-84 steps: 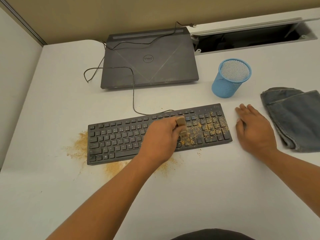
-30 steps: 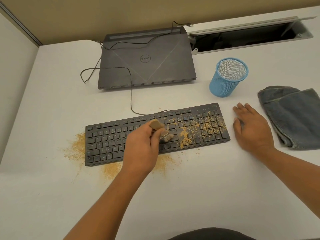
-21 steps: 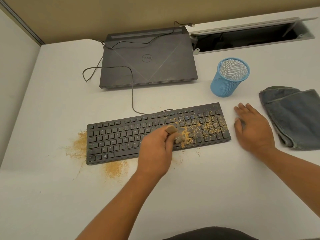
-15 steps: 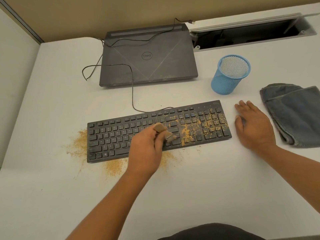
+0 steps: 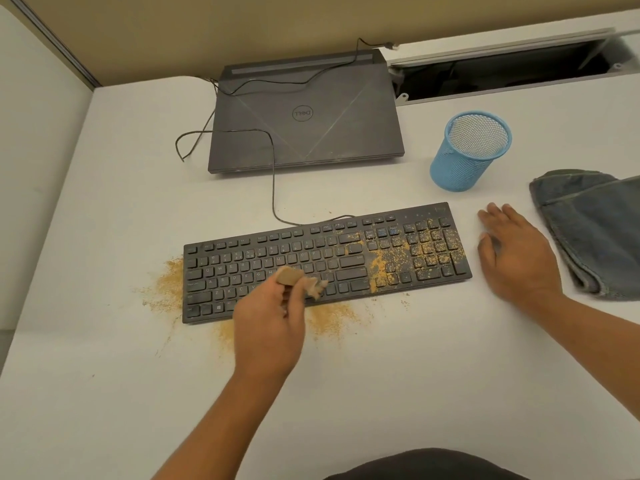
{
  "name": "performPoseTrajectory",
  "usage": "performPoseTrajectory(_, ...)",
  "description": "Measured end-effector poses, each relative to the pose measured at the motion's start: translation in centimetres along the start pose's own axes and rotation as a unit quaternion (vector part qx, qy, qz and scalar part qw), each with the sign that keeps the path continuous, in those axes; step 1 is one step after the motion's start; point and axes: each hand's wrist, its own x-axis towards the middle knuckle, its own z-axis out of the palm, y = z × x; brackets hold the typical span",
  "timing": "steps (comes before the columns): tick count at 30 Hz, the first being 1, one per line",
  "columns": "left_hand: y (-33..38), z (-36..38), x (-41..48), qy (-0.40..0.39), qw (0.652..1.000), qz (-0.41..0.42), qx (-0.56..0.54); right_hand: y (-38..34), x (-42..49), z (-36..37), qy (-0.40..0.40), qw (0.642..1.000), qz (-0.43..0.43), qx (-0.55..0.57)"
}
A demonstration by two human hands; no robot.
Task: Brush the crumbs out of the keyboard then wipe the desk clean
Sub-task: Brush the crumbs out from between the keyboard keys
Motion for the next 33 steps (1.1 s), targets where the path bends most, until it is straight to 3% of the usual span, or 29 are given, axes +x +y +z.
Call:
performPoseTrajectory(4, 1.1, 1.2, -0.1, -0.023, 0.999, 0.038, 0.001, -0.1, 0.0, -0.2, -0.004, 1.000, 0.000, 0.004)
performPoseTrajectory(8, 0.0, -0.7, 1.2, 0.003, 1.000, 0.012, 0.015, -0.2, -0.1, -0.3, 0.003, 1.000, 0.000, 0.009)
performPoseTrajectory(13, 0.4, 1.0, 1.6, -0.114, 0.993, 0.006, 0.000, -0.4, -0.1, -0.4, 0.008, 1.000, -0.001, 0.015)
performPoseTrajectory(18, 0.1, 0.2, 3.1, -0.084, 0.996, 0.012, -0.009, -0.4, -0.2, -0.3, 0.009, 1.000, -0.003, 0.017)
performPoseTrajectory(22, 0.4, 1.0, 2.5, -0.159, 0.986, 0.045, -0.009, -0.4, -0.1, -0.4, 0.013, 1.000, -0.004, 0.019)
performPoseTrajectory(27, -0.9, 0.2, 4.3, -0.074, 0.997, 0.000, 0.011, -0.3, -0.1, -0.2, 0.015, 1.000, -0.004, 0.019)
performPoseTrajectory(33, 0.8, 2.0, 4.4, -0.136, 0.990, 0.034, -0.004, -0.1, -0.1, -0.1, 0.009, 1.000, -0.003, 0.012)
